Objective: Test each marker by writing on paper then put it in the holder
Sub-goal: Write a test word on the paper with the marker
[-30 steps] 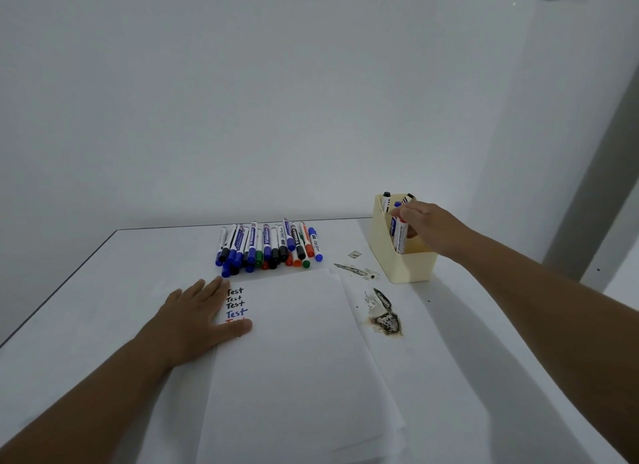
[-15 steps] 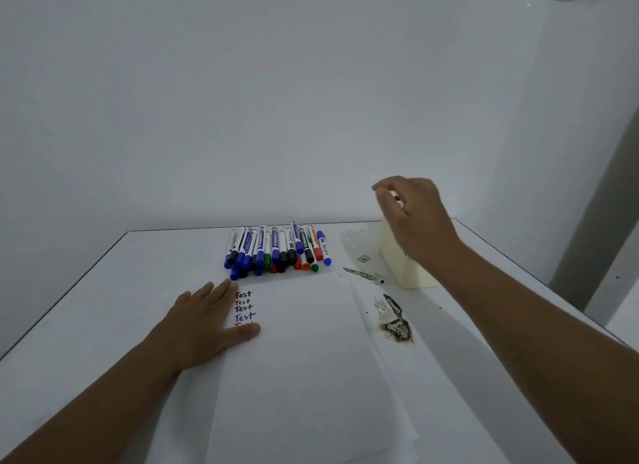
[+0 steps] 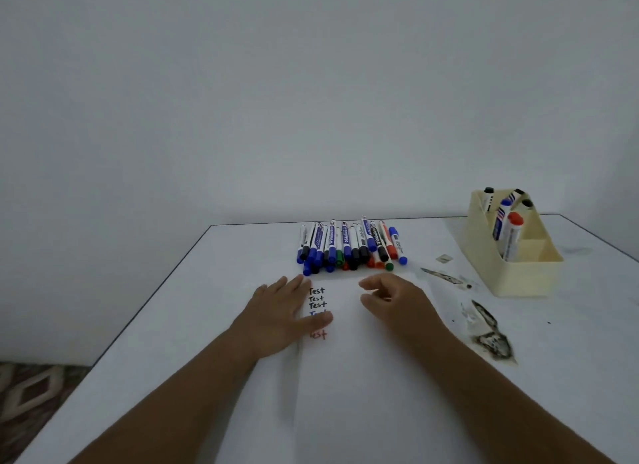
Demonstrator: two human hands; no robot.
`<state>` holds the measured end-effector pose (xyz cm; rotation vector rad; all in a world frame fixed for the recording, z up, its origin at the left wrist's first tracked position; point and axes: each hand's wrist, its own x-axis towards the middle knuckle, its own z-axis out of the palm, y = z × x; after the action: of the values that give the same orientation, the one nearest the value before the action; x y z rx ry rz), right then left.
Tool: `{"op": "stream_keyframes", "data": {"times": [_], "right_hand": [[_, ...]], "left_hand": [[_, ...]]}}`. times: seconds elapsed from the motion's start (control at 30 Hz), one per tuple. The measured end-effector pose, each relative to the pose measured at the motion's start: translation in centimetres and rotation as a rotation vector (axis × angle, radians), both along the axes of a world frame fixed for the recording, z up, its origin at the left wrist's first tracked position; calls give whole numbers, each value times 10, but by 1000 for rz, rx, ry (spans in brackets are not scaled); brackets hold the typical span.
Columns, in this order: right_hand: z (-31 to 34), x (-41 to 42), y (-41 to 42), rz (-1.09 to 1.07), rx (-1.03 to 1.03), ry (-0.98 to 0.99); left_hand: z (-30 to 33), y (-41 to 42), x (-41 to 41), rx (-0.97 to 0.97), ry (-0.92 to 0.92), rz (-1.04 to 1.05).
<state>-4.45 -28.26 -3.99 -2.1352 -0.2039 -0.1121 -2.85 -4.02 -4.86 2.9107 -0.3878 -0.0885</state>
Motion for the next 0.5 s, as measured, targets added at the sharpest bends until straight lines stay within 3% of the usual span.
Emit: {"op": "stream_keyframes", "data": {"times": [0.13, 0.27, 0.5], "right_hand": [[-3, 5, -2, 22, 24, 8], [-8, 11, -3, 58, 7, 5], [-9, 14, -3, 73, 23, 21]], "left_hand": [[6, 2, 5, -304, -52, 124], [14, 7, 28, -342, -132, 265], [29, 29, 78, -233, -32, 258]]}}
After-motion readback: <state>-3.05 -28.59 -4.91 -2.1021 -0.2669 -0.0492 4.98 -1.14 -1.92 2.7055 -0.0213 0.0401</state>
